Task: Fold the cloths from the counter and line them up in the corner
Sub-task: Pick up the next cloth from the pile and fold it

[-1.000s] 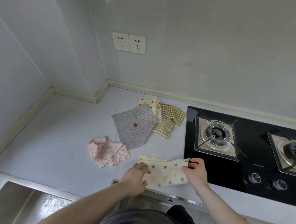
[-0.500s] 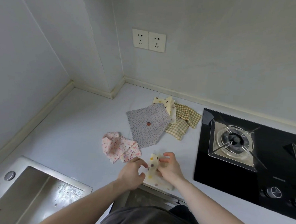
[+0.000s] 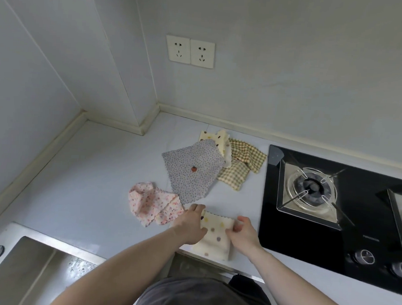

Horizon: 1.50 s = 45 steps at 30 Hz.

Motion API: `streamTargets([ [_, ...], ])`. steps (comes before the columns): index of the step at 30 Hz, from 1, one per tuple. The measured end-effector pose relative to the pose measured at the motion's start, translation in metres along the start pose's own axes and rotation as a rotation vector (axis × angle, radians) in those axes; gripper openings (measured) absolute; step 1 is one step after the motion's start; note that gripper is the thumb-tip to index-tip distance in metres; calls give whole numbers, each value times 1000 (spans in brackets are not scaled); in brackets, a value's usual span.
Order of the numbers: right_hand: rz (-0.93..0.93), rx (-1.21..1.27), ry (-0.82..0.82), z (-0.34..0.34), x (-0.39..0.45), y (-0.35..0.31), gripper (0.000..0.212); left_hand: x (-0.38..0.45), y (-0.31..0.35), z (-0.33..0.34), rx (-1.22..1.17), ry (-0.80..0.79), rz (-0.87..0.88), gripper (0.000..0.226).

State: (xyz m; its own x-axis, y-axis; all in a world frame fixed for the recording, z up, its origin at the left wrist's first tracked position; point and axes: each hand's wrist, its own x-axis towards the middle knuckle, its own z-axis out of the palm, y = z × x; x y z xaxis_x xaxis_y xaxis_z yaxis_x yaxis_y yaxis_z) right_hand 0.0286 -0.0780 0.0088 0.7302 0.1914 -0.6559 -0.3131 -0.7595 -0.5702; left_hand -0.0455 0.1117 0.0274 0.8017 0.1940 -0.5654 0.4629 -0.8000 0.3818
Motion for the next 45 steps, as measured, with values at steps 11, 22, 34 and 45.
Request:
streamTargets([
  [11,-92,-105,-48,-5,1,-11,10,17,4,15,219,3,110,95],
  [22,-307,-131,83,-5,-37,9,22,-9,-1,22,45,163,238,27],
  [34,-314,-363,1,13,-51,29,9,-38,-11,38,24,-8,115,38],
  [45,-152,264,36,-13,-94,17,26,-74,11,22,-858,300,-14,23],
])
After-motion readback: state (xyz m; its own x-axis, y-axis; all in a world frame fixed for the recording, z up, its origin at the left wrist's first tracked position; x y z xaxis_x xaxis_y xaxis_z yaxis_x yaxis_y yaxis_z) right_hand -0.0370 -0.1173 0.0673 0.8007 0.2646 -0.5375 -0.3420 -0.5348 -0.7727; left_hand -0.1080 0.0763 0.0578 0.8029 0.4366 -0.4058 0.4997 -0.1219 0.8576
